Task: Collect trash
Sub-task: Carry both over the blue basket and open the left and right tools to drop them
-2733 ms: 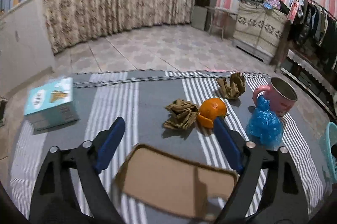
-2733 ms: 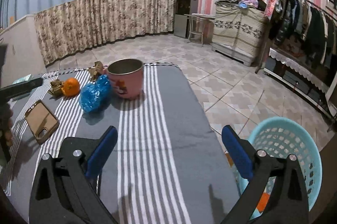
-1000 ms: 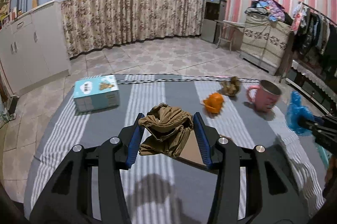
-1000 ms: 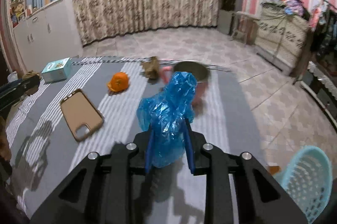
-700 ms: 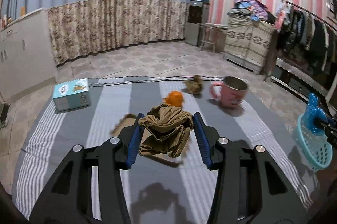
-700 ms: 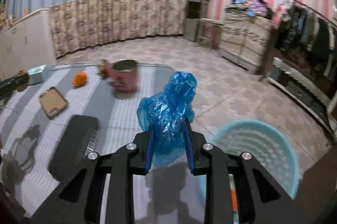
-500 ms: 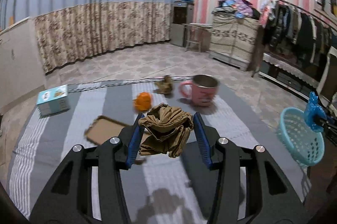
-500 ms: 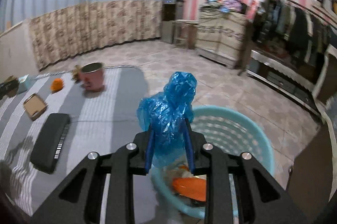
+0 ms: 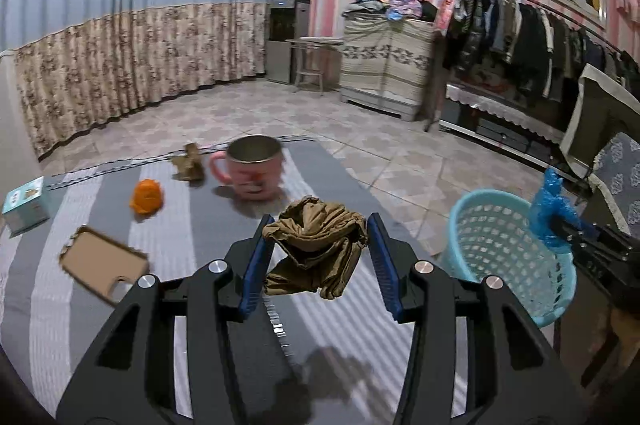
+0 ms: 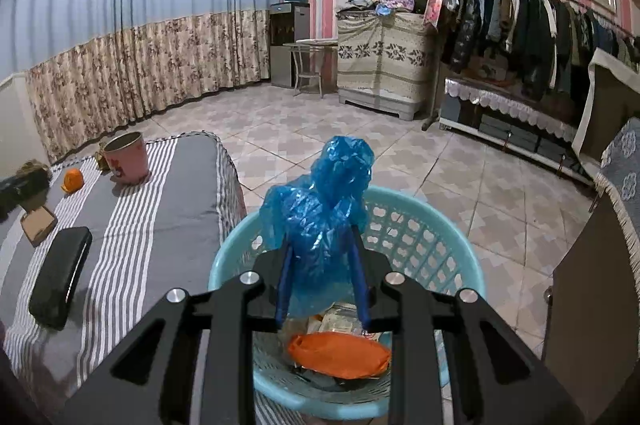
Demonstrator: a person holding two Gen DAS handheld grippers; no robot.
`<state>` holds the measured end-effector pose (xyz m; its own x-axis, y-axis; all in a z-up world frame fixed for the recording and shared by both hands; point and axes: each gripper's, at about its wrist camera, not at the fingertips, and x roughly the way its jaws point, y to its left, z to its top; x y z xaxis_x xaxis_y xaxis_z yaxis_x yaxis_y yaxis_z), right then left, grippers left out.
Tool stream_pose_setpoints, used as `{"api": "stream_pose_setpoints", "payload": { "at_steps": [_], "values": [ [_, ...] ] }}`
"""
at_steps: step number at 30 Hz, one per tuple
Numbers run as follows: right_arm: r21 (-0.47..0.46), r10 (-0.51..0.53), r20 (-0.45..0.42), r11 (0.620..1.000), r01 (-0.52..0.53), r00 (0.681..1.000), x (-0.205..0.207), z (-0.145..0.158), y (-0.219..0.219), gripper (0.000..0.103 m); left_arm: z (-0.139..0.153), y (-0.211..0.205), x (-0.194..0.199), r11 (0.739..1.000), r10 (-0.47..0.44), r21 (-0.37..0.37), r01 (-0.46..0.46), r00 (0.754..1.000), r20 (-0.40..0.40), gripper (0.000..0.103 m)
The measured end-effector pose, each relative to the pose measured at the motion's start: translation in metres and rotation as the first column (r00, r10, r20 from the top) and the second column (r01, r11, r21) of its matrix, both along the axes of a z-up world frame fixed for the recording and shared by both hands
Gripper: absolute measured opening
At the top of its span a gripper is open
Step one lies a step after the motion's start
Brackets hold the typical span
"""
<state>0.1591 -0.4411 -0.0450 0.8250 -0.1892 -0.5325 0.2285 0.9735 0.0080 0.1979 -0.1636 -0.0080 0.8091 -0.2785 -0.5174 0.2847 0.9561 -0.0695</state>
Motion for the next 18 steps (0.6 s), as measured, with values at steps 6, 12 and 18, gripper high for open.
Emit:
{"api": "stream_pose_setpoints", "payload": {
  "at_steps": [6, 12, 18],
  "values": [
    [-0.007, -0.024, -0.001, 1.0, 0.024, 1.0, 0.0, -0.003, -0.008, 0.026, -0.003, -0.041, 0.0, 0.998, -0.062, -0.001, 0.062, 0.998, 0.003, 0.046],
    [0.015, -0.049, 0.001, 0.999, 0.049, 0.999, -0.002, -0.004, -0.022, 0.026, -0.009, -0.091, 0.003, 0.989, -0.148, 0.015, 0.148, 0.989, -0.001, 0.046],
    [0.059, -0.102, -0.03, 0.993, 0.104, 0.994, -0.001, -0.015, -0.045, 0.026, -0.023, -0.135, 0.008, 0.975, -0.222, 0.012, 0.222, 0.975, -0.031, 0.046]
  ]
}}
